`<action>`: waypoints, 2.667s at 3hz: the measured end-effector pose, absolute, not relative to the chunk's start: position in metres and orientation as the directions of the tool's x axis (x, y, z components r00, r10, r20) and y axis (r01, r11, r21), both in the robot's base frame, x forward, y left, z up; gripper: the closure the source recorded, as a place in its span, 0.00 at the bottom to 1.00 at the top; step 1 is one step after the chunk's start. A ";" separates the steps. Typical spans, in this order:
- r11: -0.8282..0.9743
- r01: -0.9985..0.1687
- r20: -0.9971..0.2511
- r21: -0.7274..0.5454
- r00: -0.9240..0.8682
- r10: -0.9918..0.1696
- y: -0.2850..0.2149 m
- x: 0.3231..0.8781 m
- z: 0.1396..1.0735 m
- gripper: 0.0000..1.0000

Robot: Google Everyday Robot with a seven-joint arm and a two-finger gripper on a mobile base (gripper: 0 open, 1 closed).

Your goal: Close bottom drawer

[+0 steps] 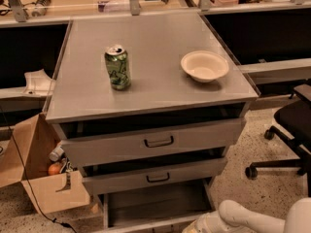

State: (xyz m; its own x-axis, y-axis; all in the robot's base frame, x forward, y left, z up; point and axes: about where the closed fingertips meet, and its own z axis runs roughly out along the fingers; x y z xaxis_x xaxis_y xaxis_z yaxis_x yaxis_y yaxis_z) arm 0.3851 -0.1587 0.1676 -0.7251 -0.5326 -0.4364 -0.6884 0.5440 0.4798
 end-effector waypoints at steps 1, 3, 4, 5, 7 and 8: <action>0.551 -0.696 -0.457 0.461 -0.718 -0.525 -0.154 0.395 0.167 1.00; 0.548 -0.705 -0.473 0.451 -0.709 -0.523 -0.150 0.404 0.167 0.81; 0.548 -0.705 -0.473 0.451 -0.709 -0.523 -0.150 0.404 0.167 0.57; 0.548 -0.705 -0.473 0.451 -0.709 -0.523 -0.150 0.404 0.167 0.26; 0.548 -0.705 -0.473 0.451 -0.709 -0.523 -0.150 0.404 0.167 0.00; 0.548 -0.705 -0.473 0.451 -0.709 -0.523 -0.150 0.404 0.167 0.00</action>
Offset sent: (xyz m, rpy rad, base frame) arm 0.0331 0.0088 0.0012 0.0063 -0.0759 -0.0135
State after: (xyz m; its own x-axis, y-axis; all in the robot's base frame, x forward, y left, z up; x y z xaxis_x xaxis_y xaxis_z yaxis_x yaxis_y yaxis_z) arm 0.4038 -0.1502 0.1669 -0.7093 -0.5229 -0.4728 -0.7045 0.5481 0.4507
